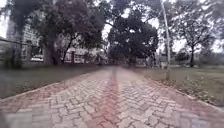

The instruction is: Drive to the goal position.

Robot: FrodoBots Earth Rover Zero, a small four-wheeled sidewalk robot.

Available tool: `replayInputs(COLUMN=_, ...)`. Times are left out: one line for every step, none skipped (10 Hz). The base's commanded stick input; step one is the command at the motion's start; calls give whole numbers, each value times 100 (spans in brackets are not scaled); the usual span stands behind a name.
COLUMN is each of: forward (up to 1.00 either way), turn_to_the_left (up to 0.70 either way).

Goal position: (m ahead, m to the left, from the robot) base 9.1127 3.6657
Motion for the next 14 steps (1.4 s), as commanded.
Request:
replayInputs(forward=70, turn_to_the_left=0)
replayInputs(forward=70, turn_to_the_left=0)
replayInputs(forward=70, turn_to_the_left=0)
replayInputs(forward=70, turn_to_the_left=0)
replayInputs(forward=70, turn_to_the_left=0)
replayInputs(forward=70, turn_to_the_left=0)
replayInputs(forward=70, turn_to_the_left=0)
replayInputs(forward=70, turn_to_the_left=0)
replayInputs(forward=70, turn_to_the_left=0)
replayInputs(forward=70, turn_to_the_left=0)
replayInputs(forward=70, turn_to_the_left=0)
replayInputs(forward=70, turn_to_the_left=0)
replayInputs(forward=70, turn_to_the_left=-1)
replayInputs(forward=70, turn_to_the_left=-7)
